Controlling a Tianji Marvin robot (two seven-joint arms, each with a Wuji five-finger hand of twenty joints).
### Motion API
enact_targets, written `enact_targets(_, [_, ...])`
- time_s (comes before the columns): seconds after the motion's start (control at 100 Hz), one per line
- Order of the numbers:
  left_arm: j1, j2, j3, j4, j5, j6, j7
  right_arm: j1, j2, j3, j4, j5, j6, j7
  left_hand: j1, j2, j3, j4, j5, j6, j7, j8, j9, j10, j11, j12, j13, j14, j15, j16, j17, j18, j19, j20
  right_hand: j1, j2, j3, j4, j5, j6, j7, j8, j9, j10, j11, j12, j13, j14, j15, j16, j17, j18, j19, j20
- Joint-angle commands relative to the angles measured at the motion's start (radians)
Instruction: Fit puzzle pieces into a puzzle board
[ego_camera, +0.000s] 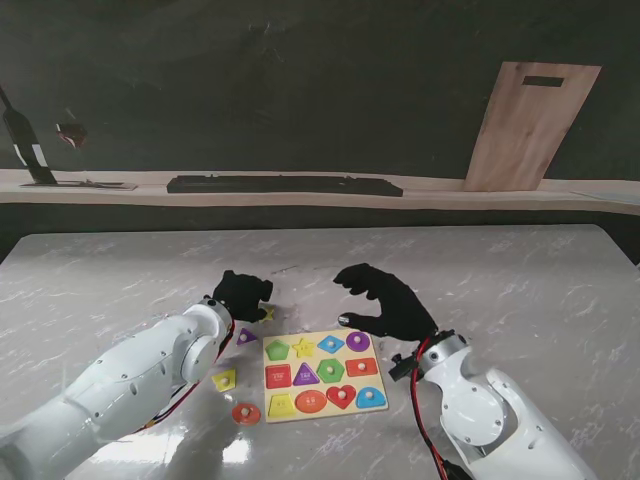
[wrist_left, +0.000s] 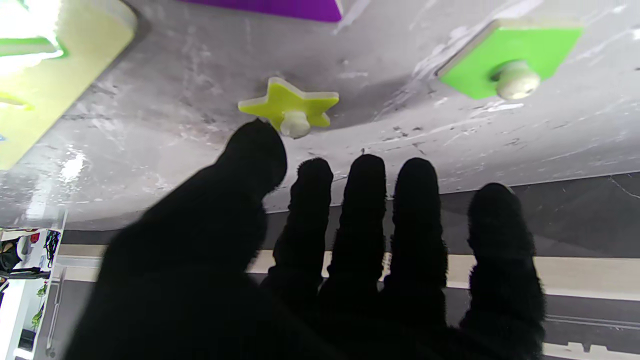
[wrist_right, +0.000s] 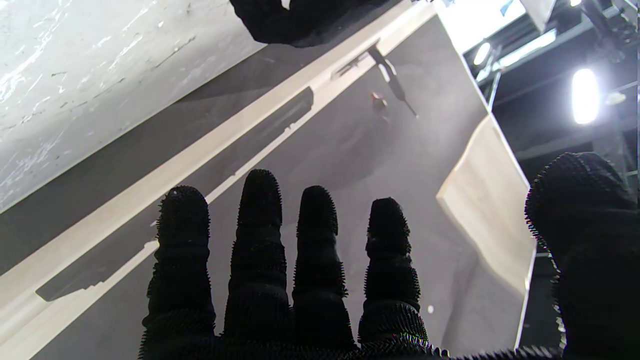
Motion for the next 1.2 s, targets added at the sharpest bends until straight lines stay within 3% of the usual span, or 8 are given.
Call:
enact_targets(0.0, [-0.008, -0.004, 0.005, 0.005, -0.007, 0.002, -0.003, -0.006, -0.006, -0.002, -0.004, -0.004, 0.003, -0.003, 0.034, -0.031, -0.011, -0.052, 0.024, -0.021, 0.028, -0.007, 0.023, 0.003, 0.022, 0.019, 0.03, -0.018, 0.03, 0.02, 0.006, -0.169, 0.041, 0.028, 0.007, 0.011, -0.017, 0.019, 0.018, -0.028, 0.001, 0.014, 0.022, -0.029, 0.008, 0.01, 0.017, -0.022, 0.013, 0.011, 0.001, 0.009, 0.023, 0.02])
enact_targets(0.3, [-0.03, -0.021, 0.036, 0.049, -0.036, -0.003, 0.009, -0.003, -0.006, -0.005, -0.002, -0.006, 0.013, -0.005, 0.077, -0.025, -0.053, -0.062, 0.024, -0.035, 0.07, -0.027, 0.051, -0.002, -0.001, 0.077, 0.039, -0.019, 0.037, 0.016, 0.012, -0.168, 0.044, 0.031, 0.013, 0.018, -0.031, 0.023, 0.024, -0.033, 0.001, 0.018, 0.022, -0.028, 0.007, 0.01, 0.018, -0.021, 0.015, 0.011, 0.002, 0.011, 0.026, 0.021])
enact_targets(1.19, [-0.063, -0.047, 0.092, 0.124, -0.089, -0.008, 0.001, 0.002, -0.008, -0.009, 0.009, -0.012, 0.02, -0.013, 0.194, 0.062, -0.131, -0.042, 0.086, -0.073, 0.166, -0.034, 0.186, -0.014, -0.055, 0.133, 0.085, -0.015, 0.056, 0.005, 0.041, -0.157, 0.062, 0.038, 0.019, 0.033, -0.046, 0.031, 0.04, -0.054, 0.003, 0.028, 0.023, -0.023, 0.006, 0.01, 0.018, -0.018, 0.018, 0.012, 0.005, 0.016, 0.031, 0.022])
